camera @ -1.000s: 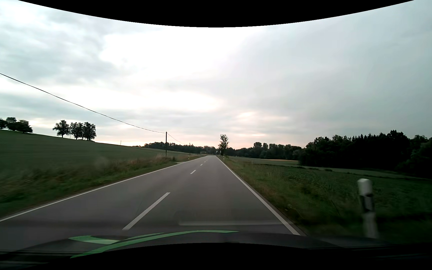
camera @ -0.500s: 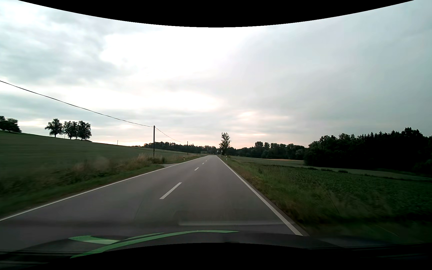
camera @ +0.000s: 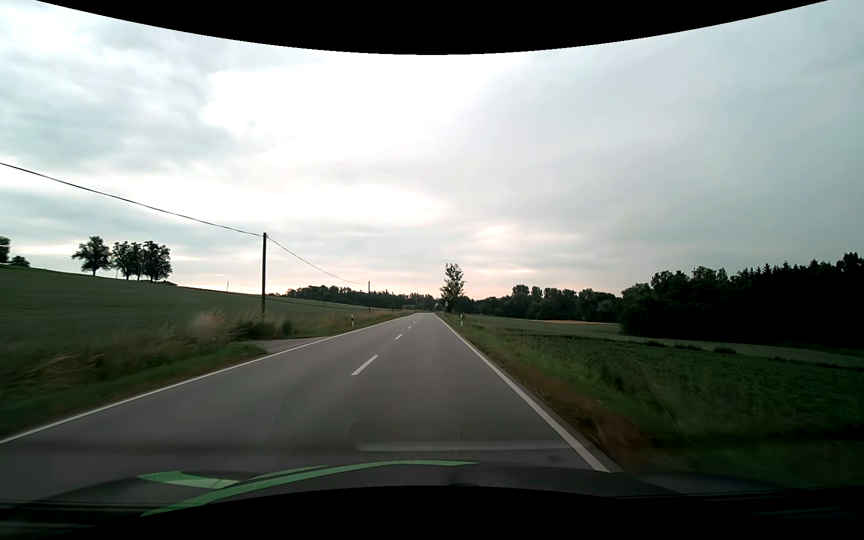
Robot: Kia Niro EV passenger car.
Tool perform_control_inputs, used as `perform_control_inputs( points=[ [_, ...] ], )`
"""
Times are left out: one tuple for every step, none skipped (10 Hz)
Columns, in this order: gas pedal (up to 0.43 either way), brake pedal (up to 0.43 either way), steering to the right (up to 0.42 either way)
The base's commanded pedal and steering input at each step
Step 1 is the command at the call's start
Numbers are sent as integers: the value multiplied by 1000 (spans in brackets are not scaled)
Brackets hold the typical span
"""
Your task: Follow the waypoints while adhering to traffic rules and regulations
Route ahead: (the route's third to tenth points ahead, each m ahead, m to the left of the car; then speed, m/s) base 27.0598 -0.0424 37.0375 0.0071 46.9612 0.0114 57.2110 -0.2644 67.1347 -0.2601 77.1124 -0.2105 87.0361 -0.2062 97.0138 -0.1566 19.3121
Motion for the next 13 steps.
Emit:
perform_control_inputs(
  points=[
    [209,0,-4],
    [209,0,-3],
    [209,0,-4],
    [197,0,-3],
    [197,0,-3],
    [197,0,-4],
    [197,0,-4],
    [197,0,-4],
    [189,0,-3],
    [189,0,-3],
    [189,0,-3],
    [189,0,-2],
    [189,0,-1]
  ],
)
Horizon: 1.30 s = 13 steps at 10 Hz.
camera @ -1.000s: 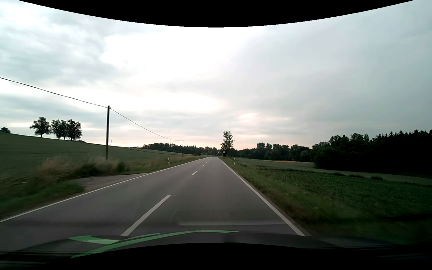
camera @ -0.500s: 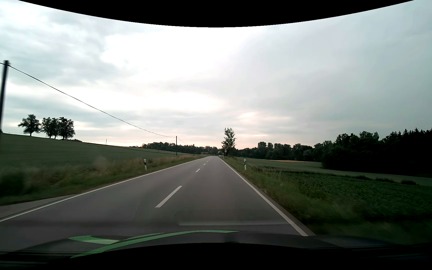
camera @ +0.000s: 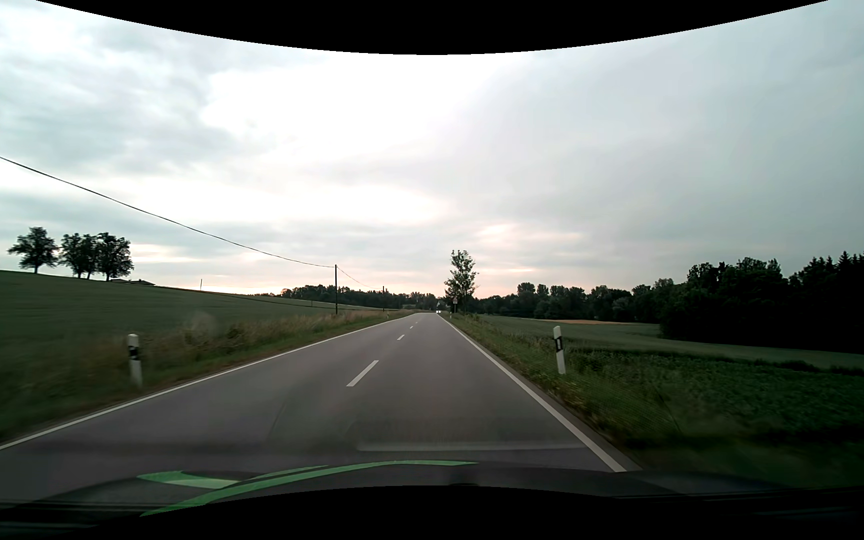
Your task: Follow the waypoints while adhering to traffic rules and regulations
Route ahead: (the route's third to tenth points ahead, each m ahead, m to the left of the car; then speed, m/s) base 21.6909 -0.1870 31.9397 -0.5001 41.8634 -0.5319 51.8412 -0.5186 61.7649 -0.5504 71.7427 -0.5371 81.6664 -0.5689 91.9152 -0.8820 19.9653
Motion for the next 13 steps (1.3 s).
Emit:
perform_control_inputs(
  points=[
    [177,0,-1],
    [177,0,-1],
    [177,0,-1],
    [177,0,-1],
    [177,0,-1],
    [177,0,-1],
    [169,0,-1],
    [169,0,-1],
    [157,0,-1],
    [157,0,-1],
    [157,0,-1],
    [150,0,-1],
    [150,0,-1]
  ],
)
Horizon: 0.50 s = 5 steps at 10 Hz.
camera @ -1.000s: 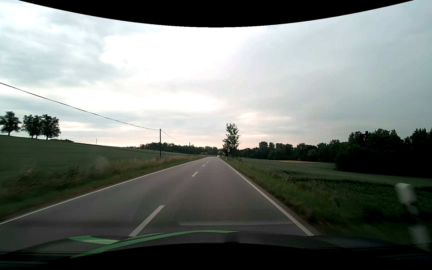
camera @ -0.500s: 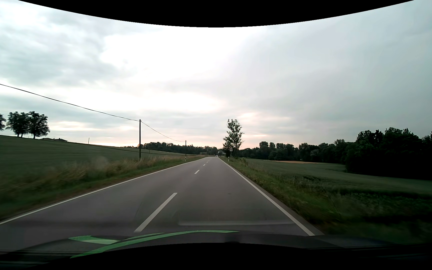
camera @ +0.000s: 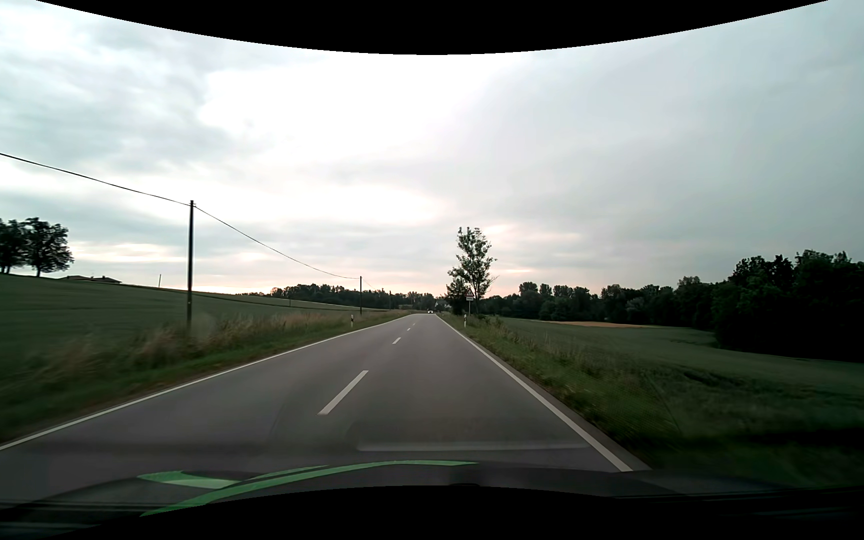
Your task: Follow the waypoints while adhering to traffic rules and regulations
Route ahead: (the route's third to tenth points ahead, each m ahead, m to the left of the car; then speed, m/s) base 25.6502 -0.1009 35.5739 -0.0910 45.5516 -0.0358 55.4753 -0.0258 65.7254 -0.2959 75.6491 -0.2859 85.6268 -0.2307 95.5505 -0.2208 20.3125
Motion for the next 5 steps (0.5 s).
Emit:
perform_control_inputs(
  points=[
    [150,0,-1],
    [138,0,-1],
    [138,0,-1],
    [138,0,-1],
    [138,0,-1]
  ],
)
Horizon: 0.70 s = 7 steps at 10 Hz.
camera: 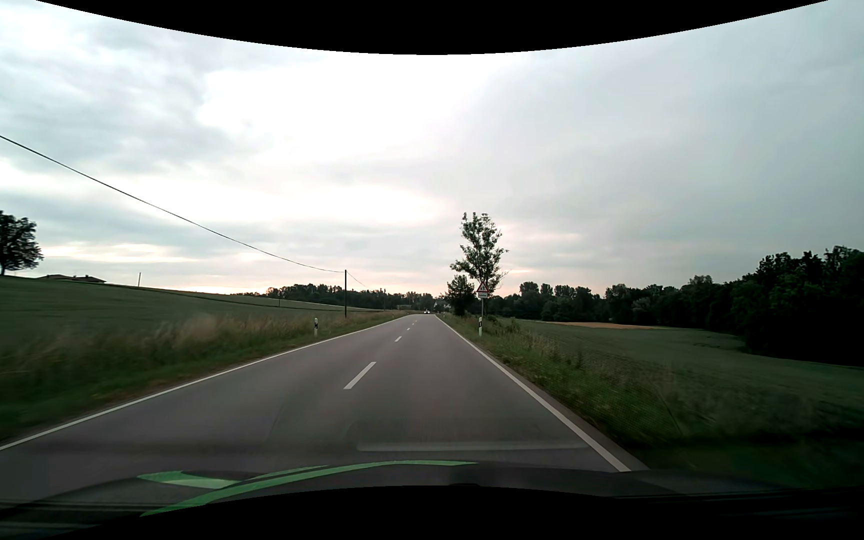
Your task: Follow the waypoints while adhering to traffic rules and regulations
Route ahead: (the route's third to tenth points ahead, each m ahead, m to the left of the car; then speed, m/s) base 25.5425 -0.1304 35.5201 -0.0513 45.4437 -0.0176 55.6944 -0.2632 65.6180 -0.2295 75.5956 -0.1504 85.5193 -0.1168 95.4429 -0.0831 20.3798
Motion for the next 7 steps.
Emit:
perform_control_inputs(
  points=[
    [138,0,-1],
    [138,0,-1],
    [138,0,-1],
    [138,0,-1],
    [138,0,-1],
    [138,0,-1],
    [138,0,-1]
  ],
)
